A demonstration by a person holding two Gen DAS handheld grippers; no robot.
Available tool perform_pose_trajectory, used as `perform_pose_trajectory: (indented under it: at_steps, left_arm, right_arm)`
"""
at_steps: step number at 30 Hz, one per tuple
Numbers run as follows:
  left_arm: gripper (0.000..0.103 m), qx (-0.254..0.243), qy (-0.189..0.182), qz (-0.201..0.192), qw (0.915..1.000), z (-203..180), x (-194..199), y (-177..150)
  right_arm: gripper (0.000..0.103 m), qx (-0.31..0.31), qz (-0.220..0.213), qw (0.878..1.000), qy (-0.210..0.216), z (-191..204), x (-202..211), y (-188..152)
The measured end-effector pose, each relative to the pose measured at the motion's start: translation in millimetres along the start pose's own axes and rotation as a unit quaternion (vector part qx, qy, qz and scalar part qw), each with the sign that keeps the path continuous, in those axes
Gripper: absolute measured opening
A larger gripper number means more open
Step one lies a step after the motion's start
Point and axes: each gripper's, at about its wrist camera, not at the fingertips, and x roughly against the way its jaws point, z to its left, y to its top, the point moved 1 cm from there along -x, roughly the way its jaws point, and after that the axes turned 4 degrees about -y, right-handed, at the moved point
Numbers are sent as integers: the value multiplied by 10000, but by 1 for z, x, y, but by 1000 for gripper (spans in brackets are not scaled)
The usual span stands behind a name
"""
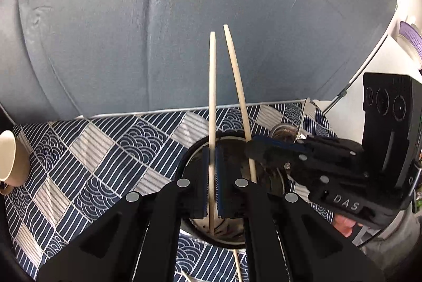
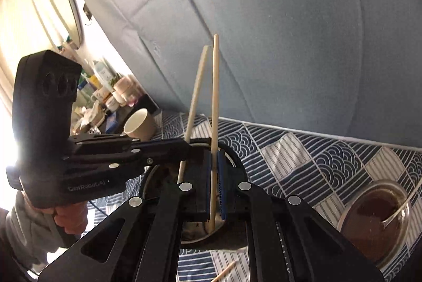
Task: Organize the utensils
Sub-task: 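Open the left tool over the holder while the right tool releases its chopstick, then withdraw both open tools from the holder back toward the loose chopsticks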
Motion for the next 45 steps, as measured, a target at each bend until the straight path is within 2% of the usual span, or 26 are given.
perform_pose_trajectory:
  at_steps: [19, 22, 24, 26, 29, 30, 32, 37, 41, 45]
  left_arm:
    - [6, 144, 172, -74, 9997, 8, 22, -3]
    - [17, 165, 214, -88, 9996, 9, 29, -5]
    - [20, 156, 268, -97, 9995, 8, 34, -8]
    - [24, 183, 296, -69, 9994, 9, 38, -11]
    - [28, 240, 333, -22, 9992, 11, 43, -17]
    - [33, 264, 351, 16, 9990, 11, 44, -20]
    - [39, 259, 414, 50, 9988, 11, 46, -28]
    - [57, 344, 542, 228, 9977, 17, 48, -45]
    - [63, 504, 579, 447, 9960, 23, 46, -60]
    - [69, 453, 686, 663, 9944, 24, 41, -77]
  right_arm:
    - [9, 6, -56, 9998, -180, 3, 21, 3]
    - [9, -30, -57, 9998, -190, 4, 28, 2]
    - [11, -31, -65, 9997, -214, 6, 33, 0]
    - [21, -43, -58, 9997, -230, 7, 37, -2]
    - [24, -31, -47, 9996, -275, 10, 45, -6]
    - [26, -31, -48, 9996, -286, 11, 48, -7]
    - [35, -52, -33, 9995, -302, 12, 53, -11]
    - [40, -39, 13, 9991, -415, 15, 63, -22]
    - [49, -111, 28, 9987, -492, 14, 71, -32]
    - [53, -115, 120, 9979, -620, 11, 77, -44]
